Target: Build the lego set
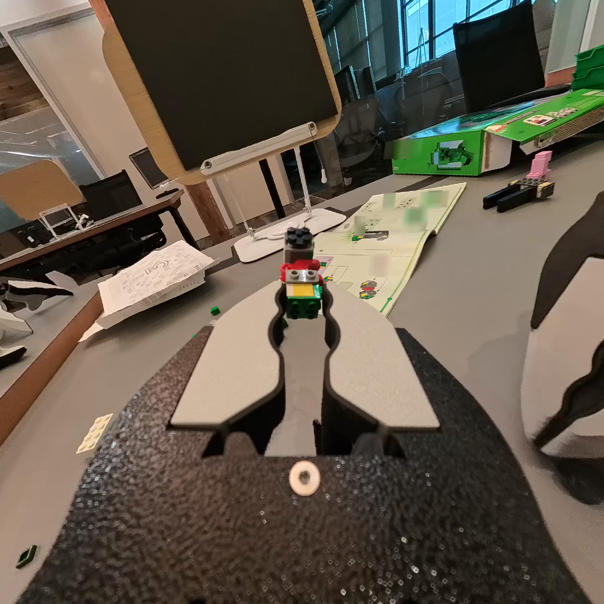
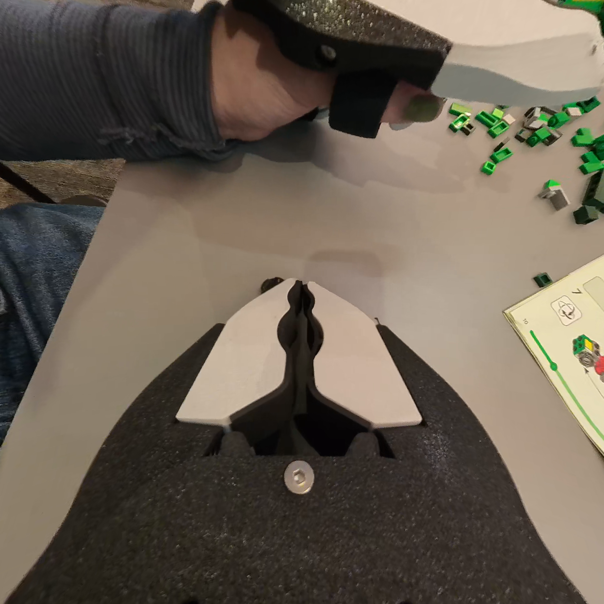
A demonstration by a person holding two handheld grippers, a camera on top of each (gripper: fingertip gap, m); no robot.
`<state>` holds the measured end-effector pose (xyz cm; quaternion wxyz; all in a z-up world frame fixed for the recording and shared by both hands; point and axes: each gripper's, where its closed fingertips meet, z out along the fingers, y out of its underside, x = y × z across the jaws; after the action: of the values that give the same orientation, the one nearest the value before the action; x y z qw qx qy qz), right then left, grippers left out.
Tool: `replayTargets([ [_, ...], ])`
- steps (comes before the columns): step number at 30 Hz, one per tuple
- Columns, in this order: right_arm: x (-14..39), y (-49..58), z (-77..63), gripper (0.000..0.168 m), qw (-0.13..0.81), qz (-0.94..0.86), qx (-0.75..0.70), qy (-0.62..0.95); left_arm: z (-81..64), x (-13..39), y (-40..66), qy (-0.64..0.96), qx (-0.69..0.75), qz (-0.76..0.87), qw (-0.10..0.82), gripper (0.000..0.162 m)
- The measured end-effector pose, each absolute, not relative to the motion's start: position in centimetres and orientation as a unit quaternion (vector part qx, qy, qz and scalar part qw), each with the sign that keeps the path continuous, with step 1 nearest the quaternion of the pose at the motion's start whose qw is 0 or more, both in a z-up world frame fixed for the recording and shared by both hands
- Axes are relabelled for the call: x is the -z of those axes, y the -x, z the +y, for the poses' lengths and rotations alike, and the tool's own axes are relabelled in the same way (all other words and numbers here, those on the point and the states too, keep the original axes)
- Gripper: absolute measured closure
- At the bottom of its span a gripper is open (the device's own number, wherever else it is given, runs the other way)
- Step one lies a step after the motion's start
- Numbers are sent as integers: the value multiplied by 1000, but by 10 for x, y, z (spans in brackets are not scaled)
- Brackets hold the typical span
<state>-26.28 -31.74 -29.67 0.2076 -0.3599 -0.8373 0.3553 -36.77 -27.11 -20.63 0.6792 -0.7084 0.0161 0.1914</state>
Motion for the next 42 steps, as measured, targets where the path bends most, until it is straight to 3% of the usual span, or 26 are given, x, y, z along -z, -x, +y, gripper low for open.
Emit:
replayTargets([
  [11, 285, 249, -334, 159, 203, -856, -363, 308, -271, 206, 366, 708, -190, 19, 680, 142],
  [18, 294, 253, -324, 156, 278, -875, -242, 314, -272, 204, 366, 705, -187, 17, 684, 142],
  [28, 300, 252, -328, 141, 213, -847, -285, 395, -271, 204, 366, 705, -184, 18, 685, 142],
  [35, 293, 256, -357, 142, 192, -837, -375, 348, -272, 204, 369, 704, -189, 11, 685, 142],
  [42, 295, 271, -382, 148, 196, -850, -375, 314, -283, 194, 379, 682, -208, -18, 701, 142],
])
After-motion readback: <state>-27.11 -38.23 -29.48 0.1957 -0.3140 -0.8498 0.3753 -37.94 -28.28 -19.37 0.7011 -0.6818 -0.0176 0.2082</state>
